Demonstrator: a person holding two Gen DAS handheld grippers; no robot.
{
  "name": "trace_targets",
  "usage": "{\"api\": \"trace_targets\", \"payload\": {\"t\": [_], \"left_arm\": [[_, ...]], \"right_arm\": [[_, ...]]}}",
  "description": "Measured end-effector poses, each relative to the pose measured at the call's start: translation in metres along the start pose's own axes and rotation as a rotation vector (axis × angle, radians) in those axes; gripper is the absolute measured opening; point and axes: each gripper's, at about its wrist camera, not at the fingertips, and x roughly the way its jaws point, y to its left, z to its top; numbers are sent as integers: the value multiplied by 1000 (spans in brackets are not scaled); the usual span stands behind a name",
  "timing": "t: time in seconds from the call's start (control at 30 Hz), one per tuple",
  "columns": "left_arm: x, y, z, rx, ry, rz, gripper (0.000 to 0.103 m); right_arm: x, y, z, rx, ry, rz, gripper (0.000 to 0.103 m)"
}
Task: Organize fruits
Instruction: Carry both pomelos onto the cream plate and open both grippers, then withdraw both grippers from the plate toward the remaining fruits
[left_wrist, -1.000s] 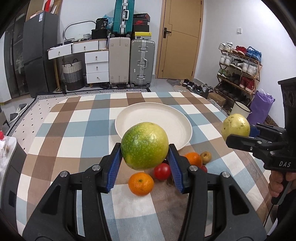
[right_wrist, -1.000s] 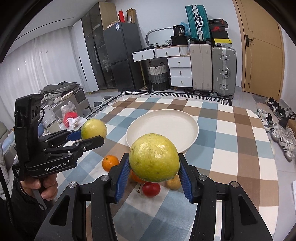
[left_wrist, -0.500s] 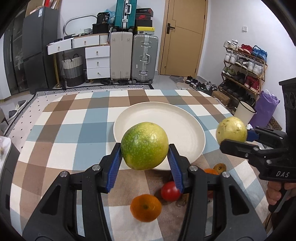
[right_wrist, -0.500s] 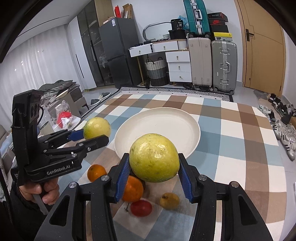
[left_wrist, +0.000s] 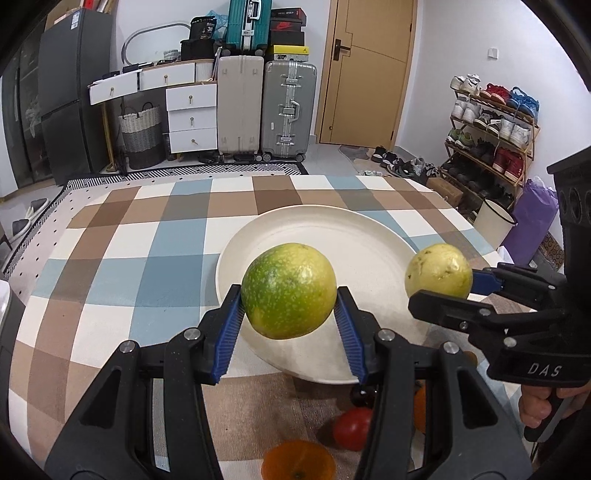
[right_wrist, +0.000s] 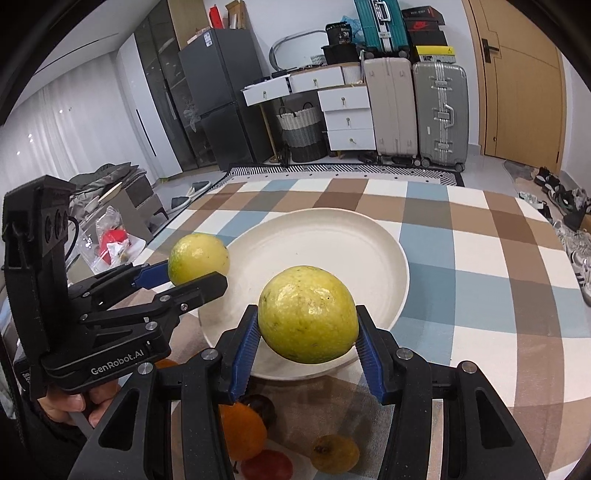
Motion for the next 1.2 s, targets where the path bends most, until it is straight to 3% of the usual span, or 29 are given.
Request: {"api": "trace_targets", "payload": {"t": [0.23, 0.4, 0.5, 0.57, 0.63, 0.7, 0.8, 0.87, 1.2], "left_arm": [[8, -3, -4, 15, 21, -5, 47], [-2, -10, -2, 42, -10, -15, 47], [-12, -8, -5, 35, -18, -19, 60], [-18, -5, -7, 24, -23, -17, 77], [-25, -3, -10, 19, -23, -17, 85], [-32, 0, -14, 16, -19, -16, 86], [-43, 3, -22, 10, -20, 0, 100], [-54, 5, -29, 7, -30, 15, 102], [-97, 8, -63, -8, -35, 33, 102]], "right_arm": [[18, 1, -5, -34, 40, -24, 51], [1, -6, -2, -8, -44, -33, 55], [-8, -7, -2, -6, -57, -33, 65], [-13, -6, -4, -17, -60, -46, 73], [-18, -5, -7, -25, -56, -42, 86], [-22, -5, -10, -21, -51, -27, 87], [-33, -3, -17, -18, -50, -27, 98], [-41, -3, -22, -16, -59, -32, 102], [-75, -10, -50, 8, -39, -67, 102]]}}
